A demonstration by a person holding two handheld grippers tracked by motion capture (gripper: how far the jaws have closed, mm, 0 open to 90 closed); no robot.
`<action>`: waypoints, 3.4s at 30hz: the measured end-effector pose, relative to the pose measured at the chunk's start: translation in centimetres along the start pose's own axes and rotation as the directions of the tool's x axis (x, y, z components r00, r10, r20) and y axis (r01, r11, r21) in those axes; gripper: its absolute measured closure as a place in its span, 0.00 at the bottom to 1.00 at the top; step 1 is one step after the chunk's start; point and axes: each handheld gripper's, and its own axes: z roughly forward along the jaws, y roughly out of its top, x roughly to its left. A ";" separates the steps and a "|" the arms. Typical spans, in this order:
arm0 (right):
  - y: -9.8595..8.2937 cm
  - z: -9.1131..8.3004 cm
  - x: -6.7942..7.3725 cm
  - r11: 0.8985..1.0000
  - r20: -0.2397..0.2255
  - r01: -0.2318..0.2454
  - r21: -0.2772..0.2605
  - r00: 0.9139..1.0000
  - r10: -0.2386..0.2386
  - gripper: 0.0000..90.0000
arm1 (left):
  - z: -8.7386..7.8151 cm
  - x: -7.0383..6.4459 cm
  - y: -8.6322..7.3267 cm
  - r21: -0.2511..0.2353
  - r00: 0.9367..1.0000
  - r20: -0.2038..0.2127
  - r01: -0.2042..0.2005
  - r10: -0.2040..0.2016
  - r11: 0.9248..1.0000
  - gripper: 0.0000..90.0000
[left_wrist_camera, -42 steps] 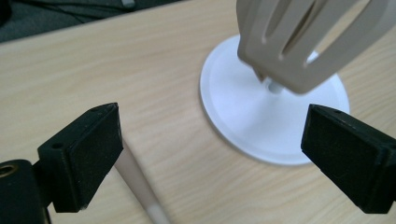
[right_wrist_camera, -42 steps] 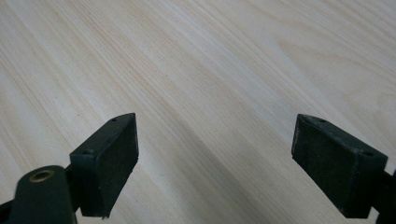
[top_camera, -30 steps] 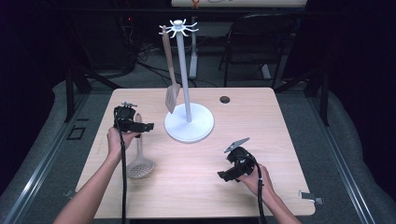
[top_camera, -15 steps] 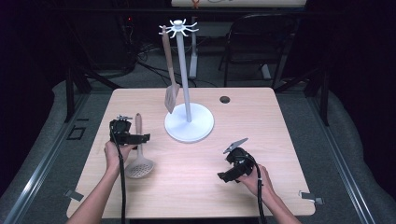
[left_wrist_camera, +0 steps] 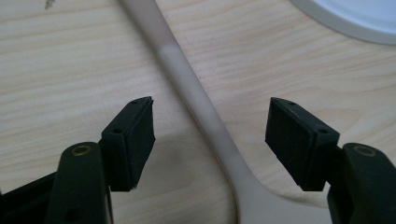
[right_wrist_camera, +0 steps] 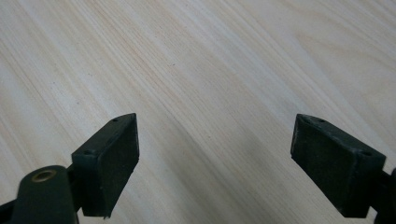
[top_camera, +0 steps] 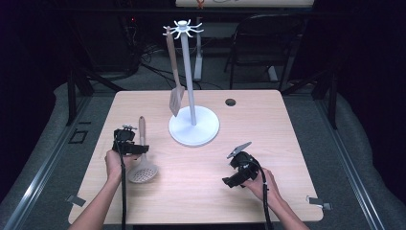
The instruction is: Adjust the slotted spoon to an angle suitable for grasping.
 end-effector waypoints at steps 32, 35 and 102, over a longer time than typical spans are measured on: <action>-0.1 -0.7 0.0 1.000 0.004 -0.001 -0.024 1.000 0.001 0.17 | 0.4 -0.4 -0.2 0.063 0.999 -0.037 -0.026 0.029 0.998 0.70; -0.1 -0.8 0.0 0.999 0.006 0.003 -0.037 1.000 -0.003 0.17 | 1.1 -0.7 -0.1 0.074 0.999 -0.043 -0.021 0.024 0.997 0.66; 0.0 -0.6 0.2 1.000 -0.014 0.016 -0.021 1.000 -0.017 0.19 | 1.1 0.3 0.7 0.161 0.999 0.024 -0.031 0.027 0.987 0.84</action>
